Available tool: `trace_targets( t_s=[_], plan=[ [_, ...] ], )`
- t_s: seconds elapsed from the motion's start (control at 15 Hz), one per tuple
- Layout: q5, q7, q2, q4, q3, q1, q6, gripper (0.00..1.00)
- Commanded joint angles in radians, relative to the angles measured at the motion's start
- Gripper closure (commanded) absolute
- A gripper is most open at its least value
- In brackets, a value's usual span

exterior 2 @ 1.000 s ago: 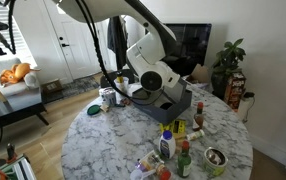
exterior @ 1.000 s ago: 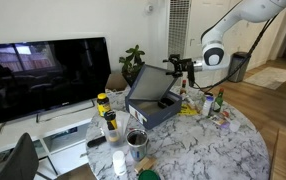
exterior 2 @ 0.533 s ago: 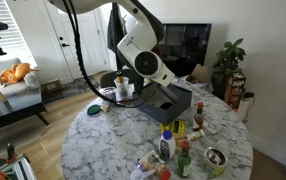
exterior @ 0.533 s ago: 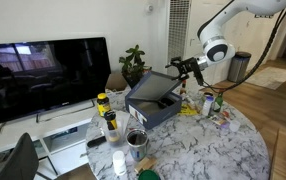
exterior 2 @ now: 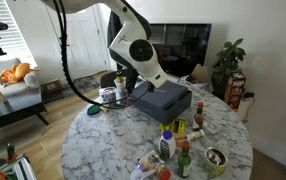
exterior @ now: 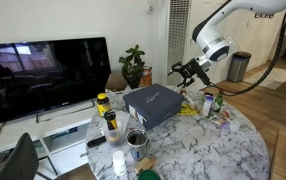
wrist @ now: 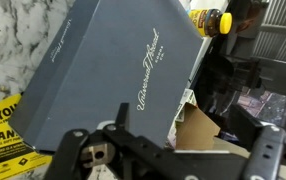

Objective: Pick up the blue box and put it a bit forward on the table, pick up the blue box lid and place it the right way up on the blue box

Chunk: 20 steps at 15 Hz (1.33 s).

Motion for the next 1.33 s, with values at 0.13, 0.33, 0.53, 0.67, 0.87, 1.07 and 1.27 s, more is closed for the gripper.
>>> trace_targets(
  t_s=[0.13, 0.33, 0.53, 0.67, 0.87, 1.07, 1.27],
  plan=[
    [-0.071, 0.165, -0.023, -0.021, 0.002, 0.03, 0.119, 0.0],
    [-0.098, 0.27, -0.049, -0.035, 0.002, 0.041, 0.183, 0.0],
    [-0.201, 0.415, -0.128, -0.084, 0.017, 0.024, 0.167, 0.0],
    [-0.315, 0.528, -0.186, -0.128, -0.007, 0.04, 0.143, 0.0],
    [-0.486, 0.679, -0.283, -0.191, -0.017, 0.026, 0.107, 0.0],
    [-0.63, 0.818, -0.36, -0.235, -0.025, 0.009, 0.082, 0.0],
    [-0.592, 0.783, -0.323, -0.194, -0.019, 0.015, 0.109, 0.0]
  ],
)
